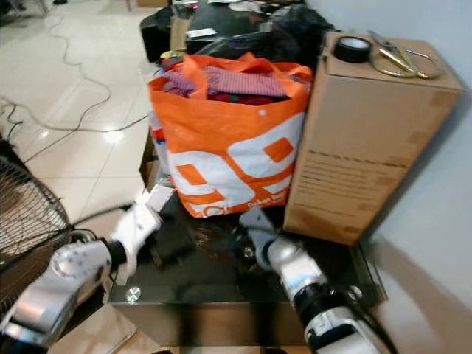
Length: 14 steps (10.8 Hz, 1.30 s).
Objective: Hang keys on a hook
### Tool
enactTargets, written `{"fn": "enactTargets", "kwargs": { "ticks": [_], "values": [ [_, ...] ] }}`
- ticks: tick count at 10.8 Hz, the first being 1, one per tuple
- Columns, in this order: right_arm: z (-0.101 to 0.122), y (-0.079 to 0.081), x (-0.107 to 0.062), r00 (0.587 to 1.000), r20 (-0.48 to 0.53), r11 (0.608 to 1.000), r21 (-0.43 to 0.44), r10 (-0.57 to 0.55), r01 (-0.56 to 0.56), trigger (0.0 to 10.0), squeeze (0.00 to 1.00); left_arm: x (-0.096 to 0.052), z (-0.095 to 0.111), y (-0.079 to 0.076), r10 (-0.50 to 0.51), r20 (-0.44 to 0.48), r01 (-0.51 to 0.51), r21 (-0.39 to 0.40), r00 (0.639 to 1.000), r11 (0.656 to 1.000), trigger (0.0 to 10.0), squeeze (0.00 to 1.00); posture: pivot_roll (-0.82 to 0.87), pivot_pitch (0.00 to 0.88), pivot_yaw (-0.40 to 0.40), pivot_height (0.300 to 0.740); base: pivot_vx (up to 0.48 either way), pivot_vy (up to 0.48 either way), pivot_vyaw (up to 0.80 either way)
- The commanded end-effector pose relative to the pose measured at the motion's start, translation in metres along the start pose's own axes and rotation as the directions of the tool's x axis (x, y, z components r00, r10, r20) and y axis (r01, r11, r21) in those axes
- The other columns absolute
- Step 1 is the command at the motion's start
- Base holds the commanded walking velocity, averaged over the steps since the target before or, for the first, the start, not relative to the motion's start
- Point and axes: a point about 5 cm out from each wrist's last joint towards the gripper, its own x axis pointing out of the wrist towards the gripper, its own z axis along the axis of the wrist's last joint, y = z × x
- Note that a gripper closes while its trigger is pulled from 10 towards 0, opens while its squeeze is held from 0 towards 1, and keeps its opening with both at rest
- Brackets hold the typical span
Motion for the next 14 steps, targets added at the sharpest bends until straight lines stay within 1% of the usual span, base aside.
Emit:
{"fn": "enactTargets", "kwargs": {
  "ticks": [1,2,3,5,6,7,8,9,10,12,14],
  "values": [
    [-0.002,0.001,0.0,1.0,0.018,1.0,0.022,0.012,-0.013,10.0,0.0,-0.004,-0.005,-0.004,-0.029,-0.028,0.029,-0.007,0.999,1.0,10.0,0.0,-0.17,0.0,0.054,0.74,0.0,0.0,0.0],
    [-0.006,0.004,0.0,0.999,0.012,0.999,0.011,0.04,-0.041,10.0,0.0,-0.009,-0.01,-0.007,-0.045,-0.057,0.045,-0.004,0.997,0.999,10.0,0.0,-0.15,0.0,0.034,0.74,0.0,0.0,0.0],
    [-0.012,0.008,0.002,0.997,0.003,0.997,-0.005,0.075,-0.075,10.0,0.0,-0.015,-0.016,-0.006,-0.038,-0.098,0.041,0.023,0.994,0.999,10.0,0.0,-0.13,0.0,0.013,0.74,0.0,0.0,0.0],
    [-0.014,0.008,0.005,0.998,0.005,0.998,-0.005,0.063,-0.063,10.0,0.0,-0.022,-0.019,-0.007,-0.038,-0.114,0.04,0.019,0.993,0.999,10.0,0.0,-0.11,0.0,0.0,0.74,0.0,0.0,0.0],
    [-0.011,0.011,0.009,0.999,0.023,0.999,-0.006,0.033,-0.033,10.0,0.0,-0.026,-0.019,-0.009,-0.038,-0.123,0.04,0.017,0.992,0.999,10.0,0.0,-0.09,0.0,-0.014,0.74,0.0,0.0,0.0],
    [-0.011,0.014,0.011,0.999,0.026,1.0,-0.006,0.018,-0.018,9.6,0.0,-0.027,-0.02,-0.009,-0.036,-0.127,0.038,0.015,0.991,0.999,10.0,0.0,-0.08,0.0,-0.022,0.74,0.0,0.0,0.0],
    [-0.014,0.015,0.012,1.0,0.016,1.0,-0.009,0.006,-0.006,4.7,0.0,-0.028,-0.021,-0.01,-0.036,-0.131,0.038,0.014,0.991,0.999,10.0,0.0,-0.08,0.0,-0.024,0.74,0.0,0.0,0.0],
    [-0.019,0.015,0.013,1.0,-0.008,1.0,-0.011,-0.003,0.003,1.5,0.0,-0.029,-0.021,-0.011,-0.037,-0.135,0.039,0.015,0.99,0.999,10.0,0.0,-0.08,0.0,-0.028,0.74,0.0,0.0,0.0],
    [-0.02,0.016,0.014,1.0,-0.016,1.0,-0.013,-0.005,0.005,0.0,0.0,-0.029,-0.021,-0.012,-0.036,-0.137,0.038,0.015,0.99,0.999,10.0,0.0,-0.07,0.0,-0.034,0.74,0.0,0.0,0.0],
    [-0.024,0.015,0.015,0.999,-0.032,1.0,-0.017,-0.022,0.022,0.0,0.0,-0.029,-0.02,-0.014,-0.033,-0.135,0.035,0.014,0.99,0.999,10.0,0.0,-0.07,0.0,-0.038,0.74,0.0,0.0,0.0],
    [-0.023,0.019,0.017,0.999,-0.014,0.999,0.013,-0.033,0.033,0.0,0.0,-0.031,-0.02,-0.015,-0.028,-0.135,0.029,0.01,0.99,1.0,10.0,0.0,-0.06,0.0,-0.048,0.74,0.0,0.0,0.0]
  ]
}}
